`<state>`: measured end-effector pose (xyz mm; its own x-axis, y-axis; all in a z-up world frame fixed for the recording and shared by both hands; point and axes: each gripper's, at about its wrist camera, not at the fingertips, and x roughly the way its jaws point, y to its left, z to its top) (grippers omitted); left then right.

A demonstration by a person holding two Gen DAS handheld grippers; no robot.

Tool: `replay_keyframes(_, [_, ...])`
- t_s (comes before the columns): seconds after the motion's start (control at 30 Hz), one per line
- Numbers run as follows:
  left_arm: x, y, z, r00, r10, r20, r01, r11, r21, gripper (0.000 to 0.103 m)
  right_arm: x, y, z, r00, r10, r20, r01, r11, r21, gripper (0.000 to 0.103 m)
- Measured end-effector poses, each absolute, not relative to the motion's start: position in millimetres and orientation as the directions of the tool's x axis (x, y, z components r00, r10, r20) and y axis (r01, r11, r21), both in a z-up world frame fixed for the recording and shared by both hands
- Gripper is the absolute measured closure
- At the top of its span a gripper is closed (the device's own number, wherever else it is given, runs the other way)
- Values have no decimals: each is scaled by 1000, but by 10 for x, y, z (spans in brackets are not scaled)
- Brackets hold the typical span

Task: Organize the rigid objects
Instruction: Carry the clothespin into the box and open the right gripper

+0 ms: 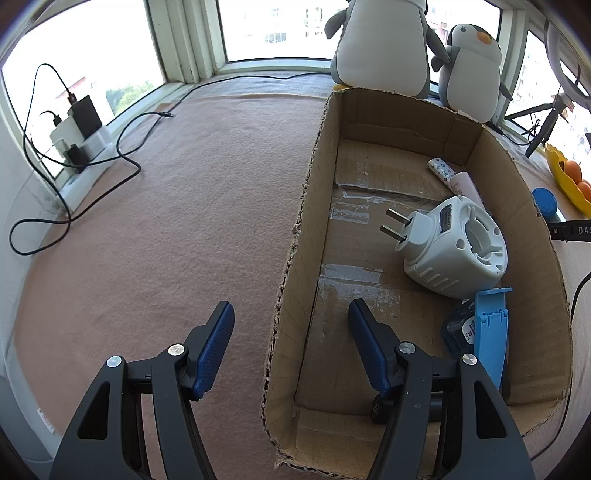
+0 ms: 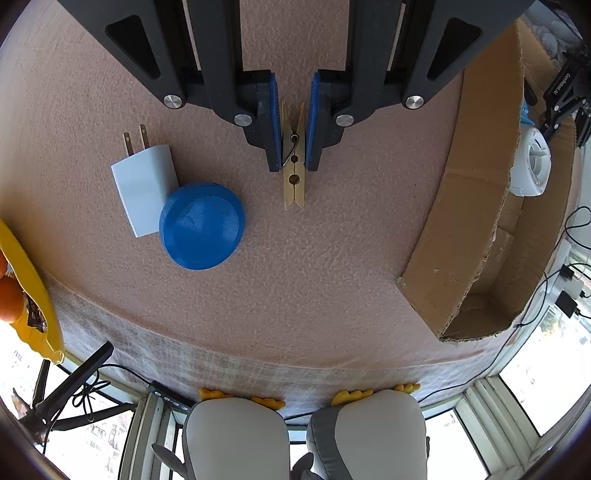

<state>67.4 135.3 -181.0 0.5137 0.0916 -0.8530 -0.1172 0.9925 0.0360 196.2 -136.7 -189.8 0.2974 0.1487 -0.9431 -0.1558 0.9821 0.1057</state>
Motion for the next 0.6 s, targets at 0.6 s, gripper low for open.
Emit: replay_keyframes(0.6, [683, 1335, -1823, 520, 84, -850, -118, 993, 26, 38, 1906, -955, -1201, 396, 260, -881, -220, 958, 184, 92])
